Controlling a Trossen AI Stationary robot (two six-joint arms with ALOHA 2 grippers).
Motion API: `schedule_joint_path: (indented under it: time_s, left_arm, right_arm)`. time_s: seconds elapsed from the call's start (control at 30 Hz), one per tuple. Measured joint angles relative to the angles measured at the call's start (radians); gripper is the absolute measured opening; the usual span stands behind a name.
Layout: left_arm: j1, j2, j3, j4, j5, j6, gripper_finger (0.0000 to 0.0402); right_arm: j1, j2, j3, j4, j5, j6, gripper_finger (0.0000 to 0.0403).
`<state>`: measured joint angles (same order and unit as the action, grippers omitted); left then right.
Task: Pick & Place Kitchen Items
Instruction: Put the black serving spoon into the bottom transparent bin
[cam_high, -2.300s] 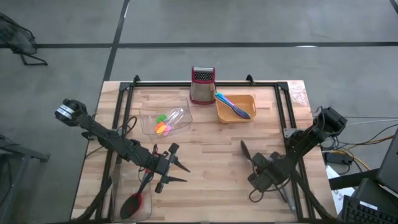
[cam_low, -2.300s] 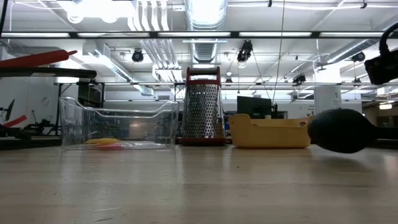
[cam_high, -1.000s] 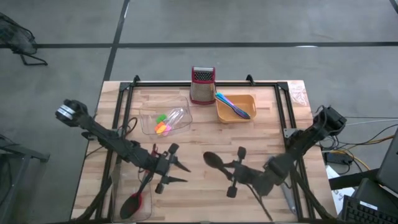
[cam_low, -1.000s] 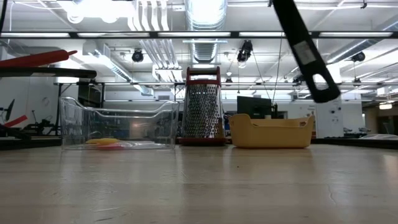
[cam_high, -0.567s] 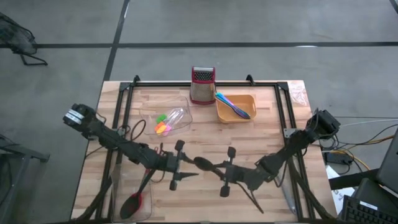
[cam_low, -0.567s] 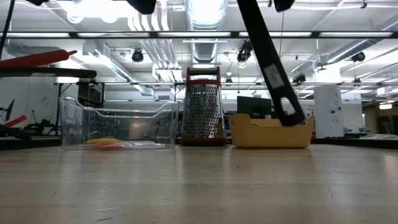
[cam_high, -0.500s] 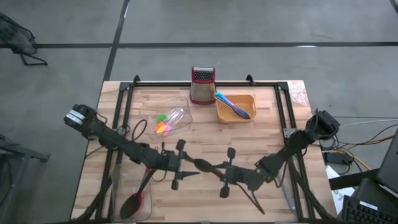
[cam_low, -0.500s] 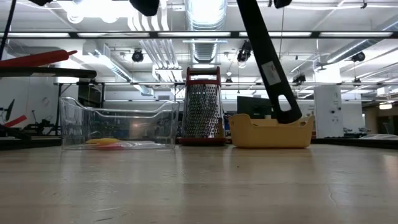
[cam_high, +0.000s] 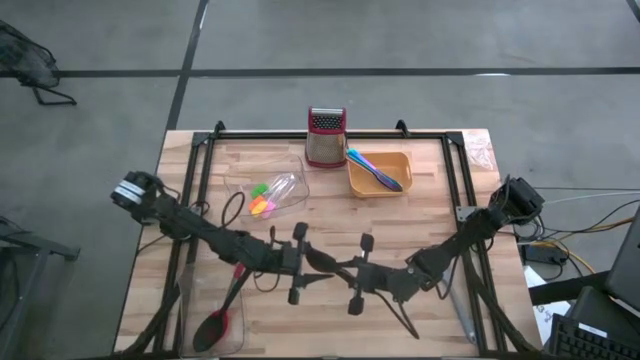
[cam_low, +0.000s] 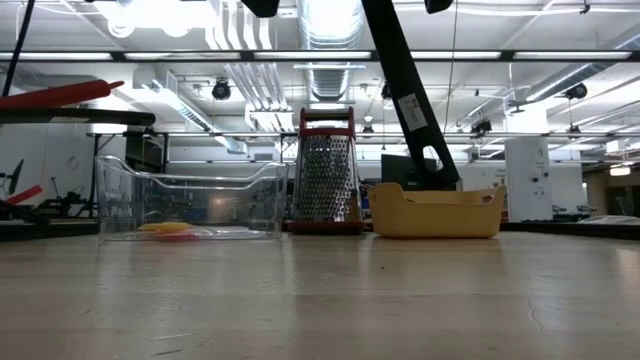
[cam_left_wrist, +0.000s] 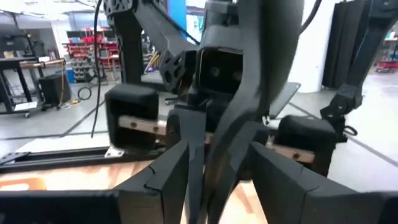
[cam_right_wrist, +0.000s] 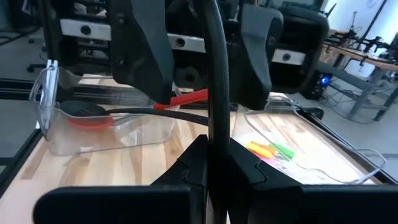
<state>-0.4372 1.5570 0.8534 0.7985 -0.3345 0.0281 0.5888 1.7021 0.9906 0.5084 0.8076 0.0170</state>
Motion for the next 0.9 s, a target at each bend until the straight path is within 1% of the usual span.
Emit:
schedule_joint_path:
  time_s: [0.2,0.33,0.4,0.5,0.63,0.7,0.8,0.9]
  left_arm:
    - [0.011,0.015,0.013,-0.005,-0.001,0.000,0.0170]
    - [0.010,0.015,0.013,-0.002,0.002,0.001,0.0151]
    - [0.010,0.015,0.013,-0.002,0.003,0.001,0.0130]
    - [0.012,0.015,0.013,0.002,0.005,0.001,0.0088]
    - [0.020,0.014,0.013,-0.006,0.063,0.014,0.0025]
    - [0.020,0.014,0.012,-0.008,0.075,0.012,0.0024]
    - [0.020,0.004,0.012,-0.025,0.080,0.005,0.0027]
    - [0.019,-0.041,0.013,-0.113,0.078,-0.046,0.0033]
  right_arm:
    - [-0.005,0.001,0.001,-0.003,-0.008,0.001,0.0023]
    - [-0.009,0.001,0.000,-0.004,-0.008,0.001,0.0023]
    - [-0.010,0.001,0.000,-0.004,-0.008,0.001,0.0023]
    - [-0.010,0.001,-0.002,-0.004,-0.008,0.001,0.0023]
    - [-0.016,0.001,-0.002,-0.005,-0.039,0.018,0.0024]
    - [-0.018,0.001,-0.002,-0.007,-0.065,0.020,0.0024]
    - [-0.019,0.001,-0.002,-0.017,-0.073,0.014,0.0029]
    - [-0.022,0.001,-0.002,-0.030,-0.086,0.001,0.0044]
